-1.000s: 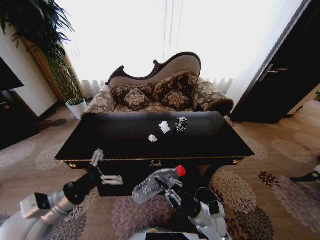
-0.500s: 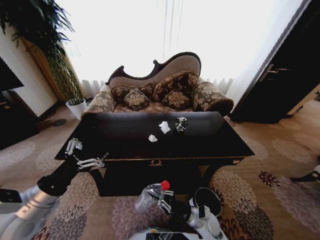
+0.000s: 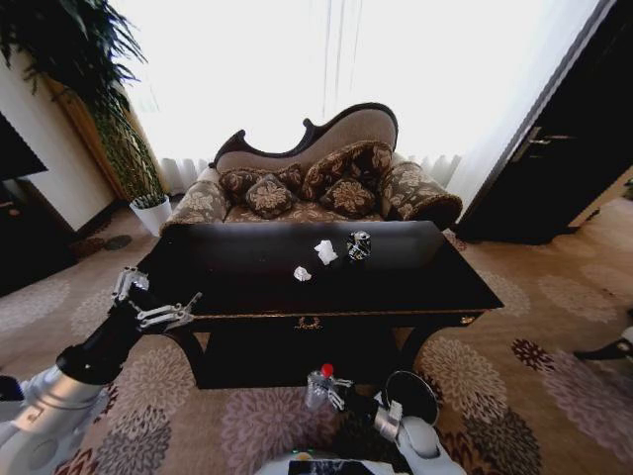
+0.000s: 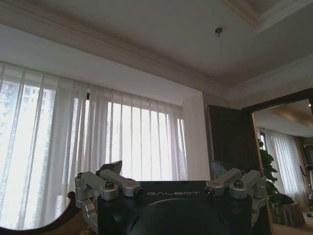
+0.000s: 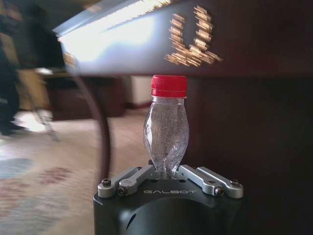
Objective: Move to the front of the table and place the trash on the table into the trash bin.
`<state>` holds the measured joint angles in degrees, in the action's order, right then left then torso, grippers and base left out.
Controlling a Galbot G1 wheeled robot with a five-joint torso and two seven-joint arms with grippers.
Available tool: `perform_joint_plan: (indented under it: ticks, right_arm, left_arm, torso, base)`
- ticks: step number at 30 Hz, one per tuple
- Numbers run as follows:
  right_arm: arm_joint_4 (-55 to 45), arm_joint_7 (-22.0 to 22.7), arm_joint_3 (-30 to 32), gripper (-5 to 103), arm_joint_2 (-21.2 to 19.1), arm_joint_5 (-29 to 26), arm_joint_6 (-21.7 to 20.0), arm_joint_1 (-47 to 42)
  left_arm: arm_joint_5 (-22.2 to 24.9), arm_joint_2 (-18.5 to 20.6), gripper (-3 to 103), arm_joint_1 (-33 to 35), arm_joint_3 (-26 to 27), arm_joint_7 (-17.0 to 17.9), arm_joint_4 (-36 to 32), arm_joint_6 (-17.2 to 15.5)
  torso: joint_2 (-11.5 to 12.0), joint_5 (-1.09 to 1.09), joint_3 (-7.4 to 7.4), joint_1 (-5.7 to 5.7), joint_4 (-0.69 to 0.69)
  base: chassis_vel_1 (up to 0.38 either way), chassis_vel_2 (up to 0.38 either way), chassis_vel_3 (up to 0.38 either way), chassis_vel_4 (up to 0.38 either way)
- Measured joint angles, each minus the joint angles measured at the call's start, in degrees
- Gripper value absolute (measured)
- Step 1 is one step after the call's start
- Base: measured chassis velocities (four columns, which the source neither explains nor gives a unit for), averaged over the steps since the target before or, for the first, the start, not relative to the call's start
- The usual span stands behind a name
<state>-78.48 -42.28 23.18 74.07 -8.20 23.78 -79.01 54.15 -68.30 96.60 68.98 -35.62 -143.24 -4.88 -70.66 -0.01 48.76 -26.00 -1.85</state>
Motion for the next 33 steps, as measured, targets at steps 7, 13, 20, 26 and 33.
perform_joint_plan:
  ticks: [7,13,20,26,33]
  right_arm:
    - [3.70,9.91,1.55,3,0.16,4.52,-2.73,0.89]
    - [7.15,24.44,2.38,2,-0.59,7.84,-8.00,2.10]
    - [11.22,31.88,3.29,1,-1.64,7.39,-12.04,4.20]
    - [16.35,34.65,4.66,1,-1.70,5.68,-13.76,5.84]
    - [21.38,35.74,5.81,1,-2.40,1.93,-14.12,8.01]
  left_arm:
    - [0.47,0.60,100,-1.24,-0.32,0.05,0.10,-0.15]
    - [0.56,0.61,100,-1.50,-0.43,0.09,0.08,-0.21]
    - [0.87,1.08,100,-1.19,0.18,0.10,0.04,-0.26]
    - [0.91,1.24,100,-1.28,0.10,0.09,0.13,-0.25]
    - [0.47,2.48,100,-2.20,-1.46,0.08,1.23,-0.53]
  torso:
    - [0.00,0.00,0.00,0.00,-0.01]
    - [0.00,0.00,0.00,0.00,-0.01]
    - [0.00,0.00,0.00,0.00,-0.01]
    - [0.00,0.00,0.00,0.00,-0.01]
    - [0.00,-0.01,0.00,0.00,-0.02]
  base:
    - [0.000,0.000,0.000,0.000]
    - [0.000,0.000,0.000,0.000]
    - [0.000,0.000,0.000,0.000]
    - [0.000,0.000,0.000,0.000]
    - [0.000,0.000,0.000,0.000]
